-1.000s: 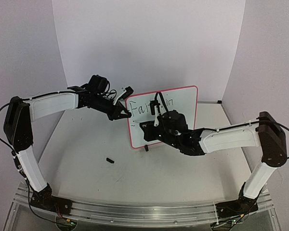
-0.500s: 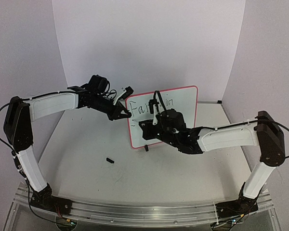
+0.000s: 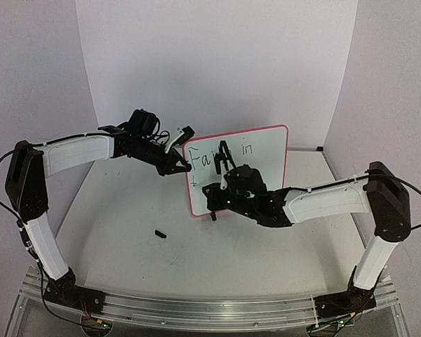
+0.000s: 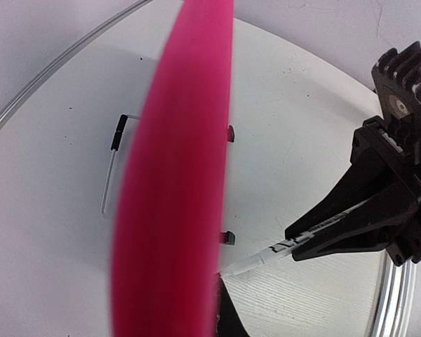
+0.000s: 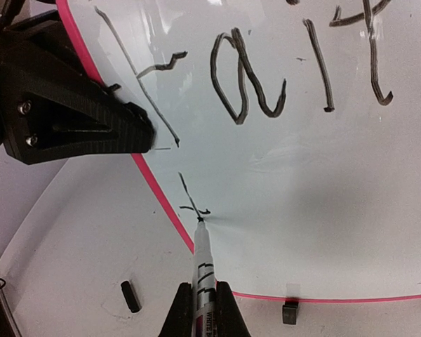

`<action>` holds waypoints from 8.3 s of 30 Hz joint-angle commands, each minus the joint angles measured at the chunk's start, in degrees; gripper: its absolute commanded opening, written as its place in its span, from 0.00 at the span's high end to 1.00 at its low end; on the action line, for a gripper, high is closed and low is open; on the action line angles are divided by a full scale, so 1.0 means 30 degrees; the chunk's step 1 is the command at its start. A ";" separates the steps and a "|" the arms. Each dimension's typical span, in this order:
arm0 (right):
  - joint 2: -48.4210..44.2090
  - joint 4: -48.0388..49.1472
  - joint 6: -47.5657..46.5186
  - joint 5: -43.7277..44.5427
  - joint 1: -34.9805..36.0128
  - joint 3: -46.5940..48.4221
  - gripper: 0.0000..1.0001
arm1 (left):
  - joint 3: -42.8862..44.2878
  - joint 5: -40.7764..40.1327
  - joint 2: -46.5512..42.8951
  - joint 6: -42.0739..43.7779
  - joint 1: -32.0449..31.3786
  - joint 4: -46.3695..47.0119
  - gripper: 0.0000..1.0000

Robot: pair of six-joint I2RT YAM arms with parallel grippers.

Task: Write a sentence on the whiteboard
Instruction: Write on the whiteboard with the whiteboard marker without the cap.

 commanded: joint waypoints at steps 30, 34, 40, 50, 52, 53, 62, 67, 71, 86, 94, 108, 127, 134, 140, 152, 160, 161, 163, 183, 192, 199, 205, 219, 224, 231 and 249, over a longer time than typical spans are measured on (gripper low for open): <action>-0.1609 -0.0459 0.0098 0.1183 -0.0039 -0.0250 1.00 | -0.0032 -0.2090 0.0008 0.1039 -0.0086 -0.1973 1.00; -0.1182 -0.0538 0.0193 0.1218 -0.0030 0.0035 1.00 | -0.0067 -0.2124 0.0008 0.1046 -0.0112 -0.1977 1.00; -0.0817 -0.0562 0.0151 0.1331 -0.0035 0.0431 1.00 | -0.0067 -0.2117 -0.0015 0.1039 -0.0116 -0.1968 1.00; -0.0262 -0.0788 -0.0082 0.1303 -0.0025 0.1103 1.00 | -0.0061 -0.2118 -0.0061 0.1038 -0.0126 -0.1971 1.00; -0.0207 -0.0906 -0.0074 0.1285 -0.0039 0.1124 1.00 | -0.0061 -0.2105 -0.0069 0.1032 -0.0114 -0.1979 1.00; -0.0177 -0.0965 -0.0060 0.1283 -0.0027 0.1124 1.00 | -0.0065 -0.2109 -0.0073 0.1034 -0.0113 -0.1965 1.00; 0.0066 -0.1672 0.0672 0.1382 -0.0021 0.0552 1.00 | -0.0061 -0.2111 -0.0080 0.1047 -0.0126 -0.1977 1.00; 0.0038 -0.1869 0.0781 0.1656 -0.0021 0.0393 1.00 | -0.0061 -0.2122 -0.0080 0.1042 -0.0114 -0.1966 1.00; -0.0090 -0.2313 0.0689 0.2102 -0.0022 0.0534 1.00 | -0.0061 -0.2080 -0.0060 0.1033 -0.0127 -0.1972 1.00; -0.1258 -0.2575 -0.0030 0.2812 -0.0020 0.0940 1.00 | -0.0061 -0.2046 -0.0041 0.1045 -0.0129 -0.1942 1.00; -0.1477 -0.2565 -0.0295 0.2355 -0.0022 0.1368 1.00 | -0.0061 -0.2032 0.0008 0.1009 -0.0114 -0.1920 1.00; -0.0958 -0.2365 -0.0484 0.1629 -0.0022 0.1966 1.00 | -0.0061 -0.2035 0.0009 0.1043 -0.0116 -0.1956 1.00; -0.0702 -0.2100 -0.0277 0.1305 -0.0027 0.1790 1.00 | -0.0061 -0.2053 -0.0026 0.1037 -0.0113 -0.1939 1.00; -0.0829 -0.2100 -0.0430 0.0957 -0.0024 0.1793 1.00 | -0.0062 -0.2063 -0.0019 0.1031 -0.0113 -0.1937 1.00; -0.1837 -0.2129 -0.0504 0.0604 -0.0021 0.1272 1.00 | -0.0090 -0.2076 -0.0021 0.1032 -0.0113 -0.1929 1.00; -0.2915 -0.2500 0.0470 0.1312 -0.0028 -0.0660 1.00 | -0.0065 -0.2024 0.0066 0.1024 -0.0113 -0.1959 1.00; -0.2148 -0.2872 0.0217 0.1868 -0.0061 -0.0007 1.00 | -0.0076 -0.2021 0.0066 0.1015 -0.0127 -0.1951 1.00; -0.2042 -0.2891 0.0192 0.1896 -0.0075 0.0075 1.00 | -0.0065 -0.2023 0.0068 0.1021 -0.0134 -0.1958 1.00; -0.1798 -0.2934 0.0117 0.1903 -0.0096 0.0232 1.00 | -0.0064 -0.2025 0.0071 0.1006 -0.0139 -0.1944 1.00; -0.0545 -0.3181 -0.0025 0.1946 -0.0348 0.1221 1.00 | -0.0071 -0.2054 0.0043 0.1009 -0.0142 -0.1947 1.00; -0.0309 -0.3535 0.0282 0.2172 -0.0390 0.1300 1.00 | -0.0064 -0.2076 0.0008 0.1011 -0.0141 -0.1980 1.00; -0.0817 -0.3397 0.0051 0.2401 -0.0395 0.1579 1.00 | -0.0035 -0.2075 -0.0021 0.1030 -0.0143 -0.1972 1.00; -0.1188 -0.2896 -0.0188 0.2564 -0.0386 0.1869 1.00 | -0.0046 -0.2078 -0.0050 0.1026 -0.0143 -0.1972 1.00; -0.2123 -0.2449 -0.0350 0.3017 -0.0388 0.1505 1.00 | -0.0061 -0.2060 -0.0051 0.1030 -0.0133 -0.1983 1.00; -0.2293 -0.2334 -0.0291 0.3157 -0.0400 0.1332 1.00 | -0.0034 -0.2046 -0.0045 0.1019 -0.0142 -0.1989 1.00; -0.1957 -0.2680 0.0106 0.3415 -0.0428 0.1132 1.00 | -0.0035 -0.2047 -0.0051 0.1024 -0.0142 -0.1990 1.00; -0.1133 -0.3332 0.1356 0.3051 -0.0419 0.0292 1.00 | -0.0032 -0.2022 0.0010 0.1013 -0.0142 -0.1969 1.00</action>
